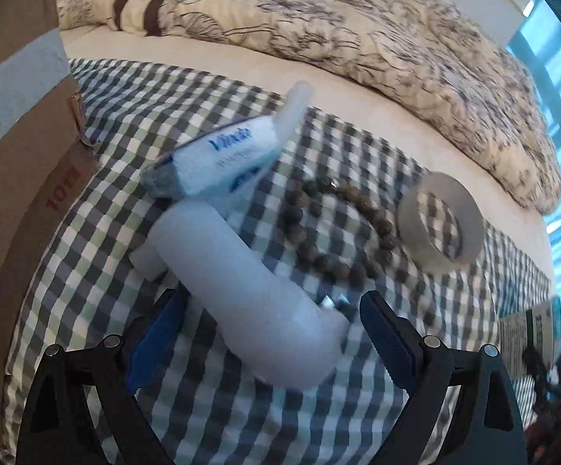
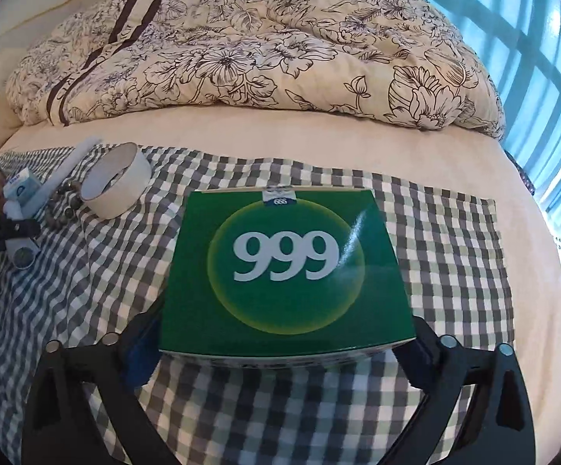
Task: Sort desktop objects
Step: 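Grasp the white plastic bottle with the left tool while the right tool grasps the green medicine box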
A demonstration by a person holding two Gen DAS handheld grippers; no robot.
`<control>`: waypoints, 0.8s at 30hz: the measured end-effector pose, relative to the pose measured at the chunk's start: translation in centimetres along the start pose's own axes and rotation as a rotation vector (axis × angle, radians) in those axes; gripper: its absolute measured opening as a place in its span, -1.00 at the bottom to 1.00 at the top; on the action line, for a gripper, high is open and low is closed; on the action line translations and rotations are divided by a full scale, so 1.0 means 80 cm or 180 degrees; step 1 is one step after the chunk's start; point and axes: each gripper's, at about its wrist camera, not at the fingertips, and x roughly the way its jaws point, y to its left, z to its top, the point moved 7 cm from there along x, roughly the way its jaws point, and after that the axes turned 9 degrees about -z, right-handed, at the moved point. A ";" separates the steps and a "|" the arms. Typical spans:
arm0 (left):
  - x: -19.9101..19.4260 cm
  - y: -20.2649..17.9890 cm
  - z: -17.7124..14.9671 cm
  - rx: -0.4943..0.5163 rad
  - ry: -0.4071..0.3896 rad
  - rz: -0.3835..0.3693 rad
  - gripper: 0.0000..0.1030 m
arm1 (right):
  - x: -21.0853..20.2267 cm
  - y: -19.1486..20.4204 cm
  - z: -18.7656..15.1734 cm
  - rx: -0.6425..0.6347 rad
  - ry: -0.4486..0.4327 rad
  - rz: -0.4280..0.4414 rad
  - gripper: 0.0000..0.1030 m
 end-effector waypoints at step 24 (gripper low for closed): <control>-0.060 0.003 -0.019 0.0243 -0.0267 -0.0124 -0.12 | -0.089 0.028 0.018 0.0118 -0.0319 0.0103 0.79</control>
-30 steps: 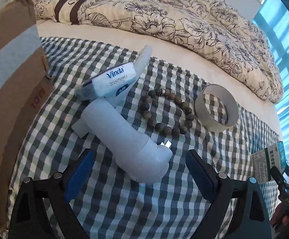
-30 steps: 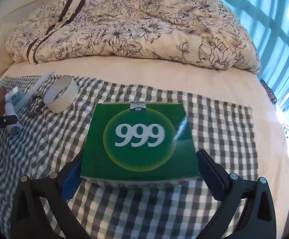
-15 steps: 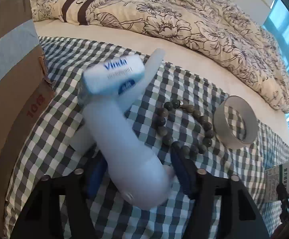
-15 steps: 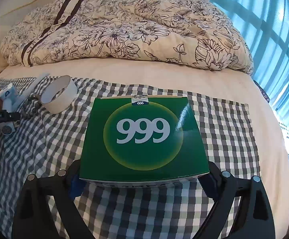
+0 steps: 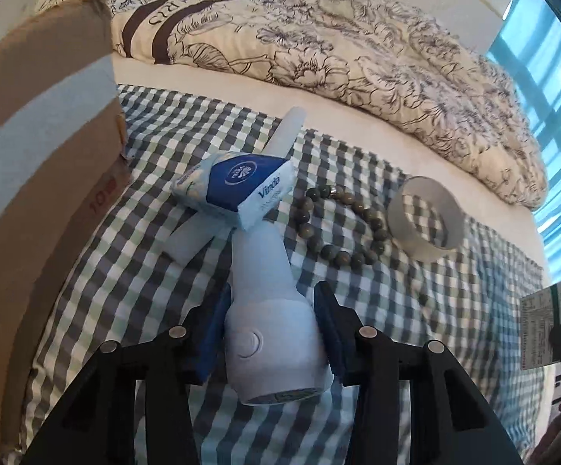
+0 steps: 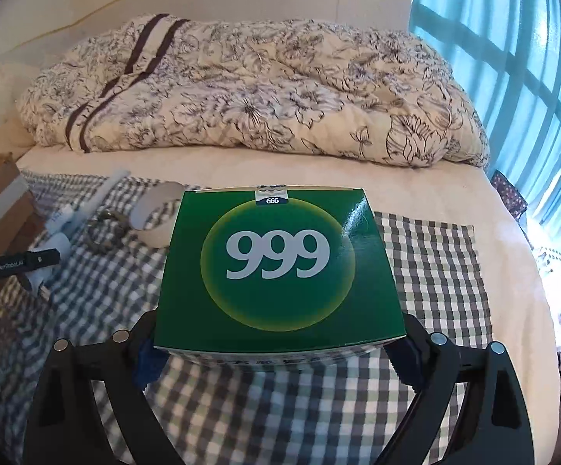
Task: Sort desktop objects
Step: 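Grasp the white plastic bottle with the left tool while the right tool grasps the green medicine box, then carry the bottle and green medicine box into the box and open both tools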
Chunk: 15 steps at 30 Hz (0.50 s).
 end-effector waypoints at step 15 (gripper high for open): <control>-0.117 -0.012 -0.003 0.0116 -0.0392 -0.0118 -0.13 | -0.100 0.069 0.021 -0.0130 -0.0360 0.0393 0.79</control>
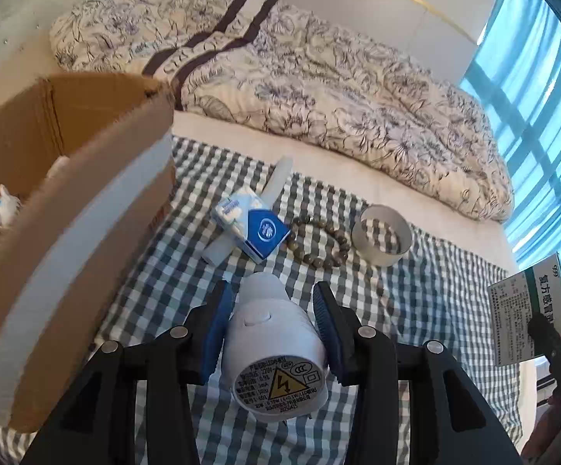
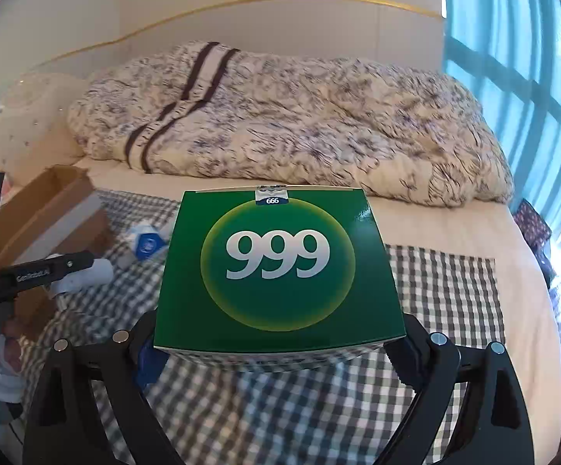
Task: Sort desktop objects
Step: 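Carry the bottle and green medicine box into the box and open both tools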
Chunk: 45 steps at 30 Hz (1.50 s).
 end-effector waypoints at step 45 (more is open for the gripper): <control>-0.199 0.172 0.114 -0.0182 -0.0680 0.0276 -0.13 | -0.086 0.348 0.109 -0.0717 -0.0418 0.1036 0.79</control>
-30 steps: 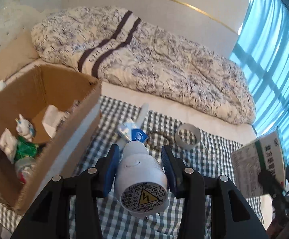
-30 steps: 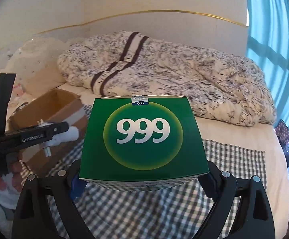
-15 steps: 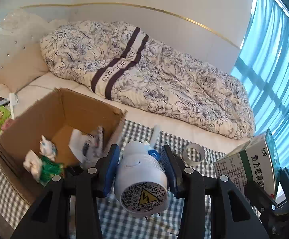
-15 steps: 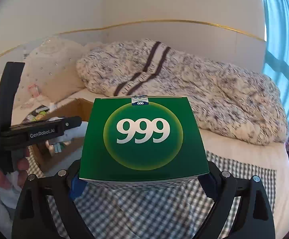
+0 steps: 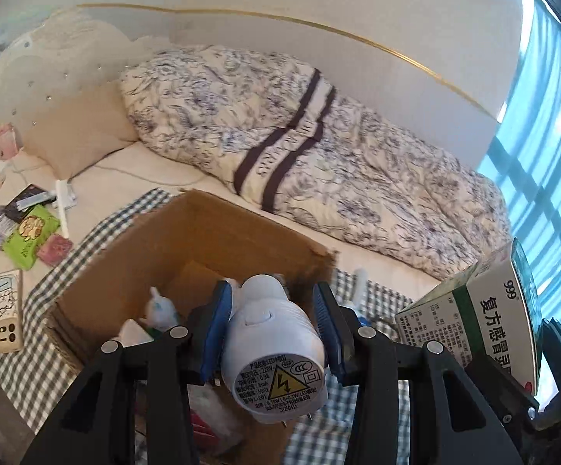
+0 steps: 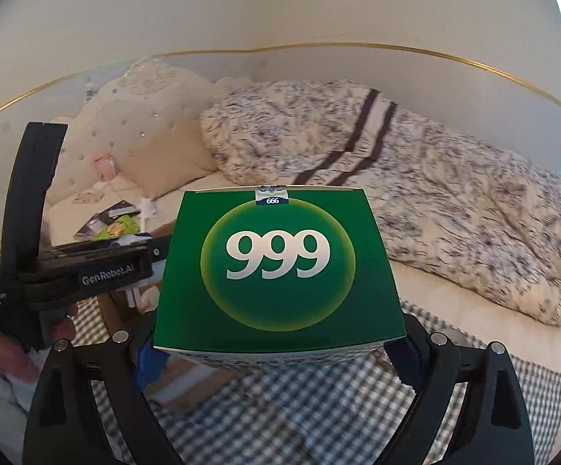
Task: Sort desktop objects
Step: 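Carry the bottle and green medicine box into the box and open both tools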
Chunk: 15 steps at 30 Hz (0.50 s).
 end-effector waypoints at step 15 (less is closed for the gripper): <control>0.041 0.098 -0.008 -0.0317 0.0128 0.0051 -0.13 | 0.092 0.070 0.006 -0.0160 0.0258 0.0136 0.79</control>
